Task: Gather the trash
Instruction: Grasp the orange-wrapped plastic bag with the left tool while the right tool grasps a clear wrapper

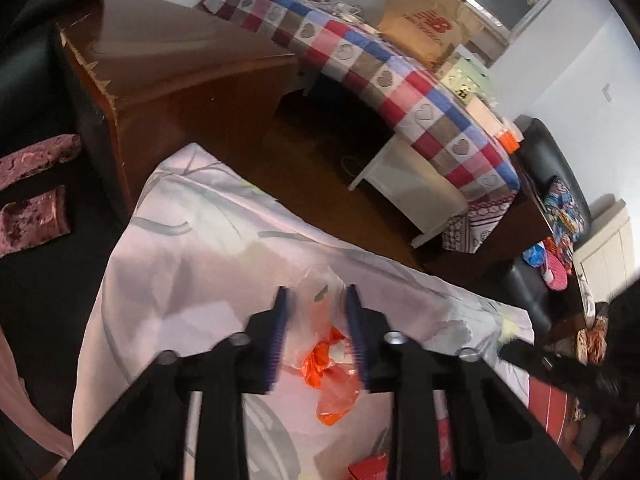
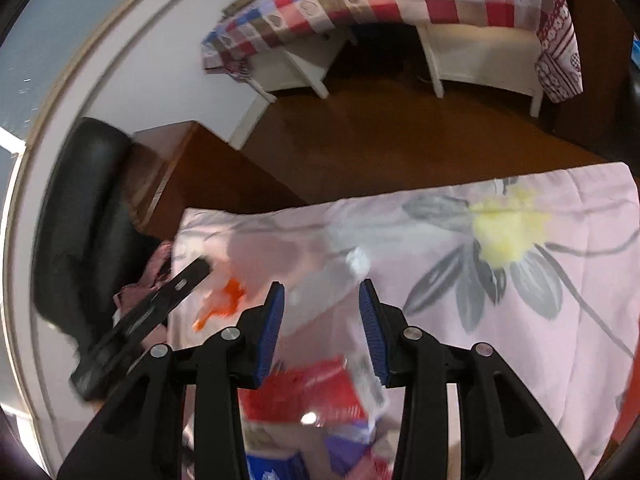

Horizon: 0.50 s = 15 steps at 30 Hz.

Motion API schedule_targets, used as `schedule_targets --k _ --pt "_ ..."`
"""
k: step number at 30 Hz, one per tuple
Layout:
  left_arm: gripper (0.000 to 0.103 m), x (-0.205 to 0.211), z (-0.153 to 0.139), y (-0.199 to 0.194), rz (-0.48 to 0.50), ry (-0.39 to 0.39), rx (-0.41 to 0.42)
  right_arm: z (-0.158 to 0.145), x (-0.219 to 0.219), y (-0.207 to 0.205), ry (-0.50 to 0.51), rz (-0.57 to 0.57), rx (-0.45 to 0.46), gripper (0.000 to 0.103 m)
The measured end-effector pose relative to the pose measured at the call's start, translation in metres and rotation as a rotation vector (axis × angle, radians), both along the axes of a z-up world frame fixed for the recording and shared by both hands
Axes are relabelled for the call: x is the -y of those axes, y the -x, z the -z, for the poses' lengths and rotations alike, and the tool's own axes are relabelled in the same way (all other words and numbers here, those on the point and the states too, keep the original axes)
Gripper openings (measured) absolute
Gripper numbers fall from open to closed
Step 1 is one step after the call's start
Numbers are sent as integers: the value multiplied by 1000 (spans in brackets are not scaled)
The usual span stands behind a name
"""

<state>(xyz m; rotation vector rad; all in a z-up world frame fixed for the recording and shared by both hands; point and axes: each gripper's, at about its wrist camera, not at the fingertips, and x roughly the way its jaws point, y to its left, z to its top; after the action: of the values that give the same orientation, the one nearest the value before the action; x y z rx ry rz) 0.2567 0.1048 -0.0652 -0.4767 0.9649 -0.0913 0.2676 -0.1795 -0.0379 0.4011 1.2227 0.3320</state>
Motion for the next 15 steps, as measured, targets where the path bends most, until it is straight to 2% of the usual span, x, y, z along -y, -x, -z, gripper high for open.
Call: schedule_targets --k 4,6,12,13,15 --pt "13 -5 -2 9 10 16 16 17 -8 -17 57 0 -43 39" --pt "12 -7 -4 14 20 20 26 23 -7 -22 64 2 -62 39" --pt "10 -6 -15 28 40 -12 70 30 -16 -24 96 -31 -36 39" --pt "10 -5 -17 30 42 -18 75 29 -18 -23 100 -41 -28 37" --pt "10 -4 -21 33 44 -14 82 28 -23 -19 115 -68 -12 20"
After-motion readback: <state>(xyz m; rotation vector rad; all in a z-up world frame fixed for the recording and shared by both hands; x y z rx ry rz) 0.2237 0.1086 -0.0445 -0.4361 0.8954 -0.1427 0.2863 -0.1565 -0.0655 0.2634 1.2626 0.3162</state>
